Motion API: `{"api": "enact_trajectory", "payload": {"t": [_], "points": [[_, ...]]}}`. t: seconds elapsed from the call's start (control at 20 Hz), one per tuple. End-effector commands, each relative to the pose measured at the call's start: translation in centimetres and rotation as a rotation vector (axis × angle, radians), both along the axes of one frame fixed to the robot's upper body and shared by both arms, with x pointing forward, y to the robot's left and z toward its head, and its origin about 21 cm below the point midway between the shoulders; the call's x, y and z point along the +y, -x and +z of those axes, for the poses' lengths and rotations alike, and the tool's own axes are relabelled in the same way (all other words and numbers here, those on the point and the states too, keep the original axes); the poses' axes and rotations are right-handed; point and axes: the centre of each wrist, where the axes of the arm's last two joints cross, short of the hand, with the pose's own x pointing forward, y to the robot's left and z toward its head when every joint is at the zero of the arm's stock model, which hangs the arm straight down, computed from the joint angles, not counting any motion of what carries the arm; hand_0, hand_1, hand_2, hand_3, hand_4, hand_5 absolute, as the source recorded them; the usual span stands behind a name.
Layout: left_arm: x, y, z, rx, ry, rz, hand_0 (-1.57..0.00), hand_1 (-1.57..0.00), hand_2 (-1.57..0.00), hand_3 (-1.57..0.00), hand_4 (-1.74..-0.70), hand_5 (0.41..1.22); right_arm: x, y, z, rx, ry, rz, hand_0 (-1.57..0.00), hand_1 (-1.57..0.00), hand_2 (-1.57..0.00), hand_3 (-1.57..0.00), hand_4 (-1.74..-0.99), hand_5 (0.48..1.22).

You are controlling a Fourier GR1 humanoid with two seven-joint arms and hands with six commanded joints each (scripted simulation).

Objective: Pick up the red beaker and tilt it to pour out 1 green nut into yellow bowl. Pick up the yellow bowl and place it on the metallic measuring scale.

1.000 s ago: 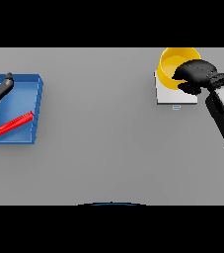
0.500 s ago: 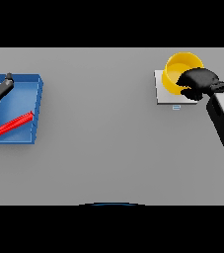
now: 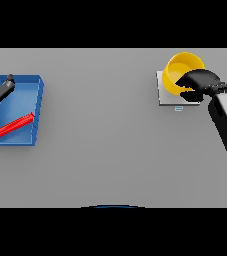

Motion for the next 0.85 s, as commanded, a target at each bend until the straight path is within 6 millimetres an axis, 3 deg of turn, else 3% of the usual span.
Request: {"api": "enact_trajectory", "payload": {"t": [0.0, 0.15, 0.3, 0.5, 0.8], "points": [[-0.14, -0.20, 0.09, 0.001, 0.001, 0.004, 0.00, 0.00, 0.00, 0.00, -0.72, 0.667, 0.00, -0.08, 0.16, 0.013, 0.015, 0.002, -0.79, -0.71, -0.78, -0.72, -1.609, 1.029], [-0.06, -0.20, 0.00, -0.008, 0.015, 0.006, 0.00, 0.00, 0.00, 0.00, -0.72, 0.663, 0.22, -0.38, 0.43, 0.015, 0.051, 0.029, -0.41, -0.36, -0.46, -0.55, -1.567, 0.929], [-0.13, -0.29, 0.12, 0.001, 0.011, 0.010, 0.00, 0.00, 0.00, 0.00, -0.72, 0.664, 0.38, -0.41, 0.50, 0.010, 0.045, 0.063, -0.21, -0.18, -0.24, -0.43, -1.552, 0.876], [-0.10, -0.36, 0.31, -0.004, 0.005, 0.007, 0.00, 0.00, 0.00, 0.00, -0.73, 0.665, 0.48, -0.39, 0.47, 0.004, 0.028, 0.066, -0.08, -0.07, -0.10, -0.30, -1.530, 0.809], [-0.53, -0.53, 0.02, 0.000, 0.010, 0.004, 0.00, 0.00, 0.00, 0.00, -0.73, 0.665, 0.13, -0.28, -0.24, 0.040, 0.039, 0.006, -0.02, -0.02, -0.03, -0.15, -1.478, 0.738]]}}
